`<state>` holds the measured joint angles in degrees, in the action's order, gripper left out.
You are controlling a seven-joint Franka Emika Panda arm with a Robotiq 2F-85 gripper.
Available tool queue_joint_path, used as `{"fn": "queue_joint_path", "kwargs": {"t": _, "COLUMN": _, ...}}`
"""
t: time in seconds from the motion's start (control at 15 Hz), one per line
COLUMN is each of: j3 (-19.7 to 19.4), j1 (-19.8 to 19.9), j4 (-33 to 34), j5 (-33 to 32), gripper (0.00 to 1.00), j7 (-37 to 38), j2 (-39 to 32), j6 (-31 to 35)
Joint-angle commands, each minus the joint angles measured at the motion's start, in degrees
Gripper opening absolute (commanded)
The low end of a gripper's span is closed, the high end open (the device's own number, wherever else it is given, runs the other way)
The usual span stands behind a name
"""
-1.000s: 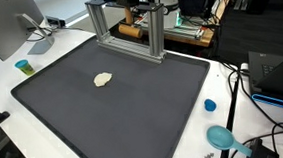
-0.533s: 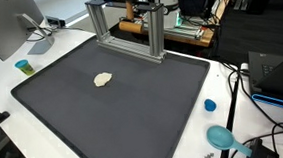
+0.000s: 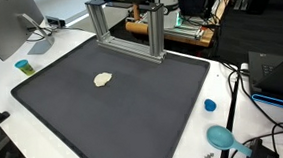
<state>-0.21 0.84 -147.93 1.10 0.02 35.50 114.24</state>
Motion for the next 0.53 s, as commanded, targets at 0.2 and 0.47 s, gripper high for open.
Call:
{"fn": "queue_joint_path", "kwargs": {"t": 0.2, "j3": -1.48, "j1": -0.68, "j4": -2.43, "j5": 1.79, "gripper": 0.73, "j7": -1.35, "j2": 2.76, "j6": -1.66}}
{"fn": "queue_joint_path", "kwargs": {"t": 0.47, "j3": -3.08, "j1": 1.25, "j4": -2.05, "j5": 3.22, "gripper": 1.0, "j7": 0.72, "j2": 3.54, "j6": -1.69}}
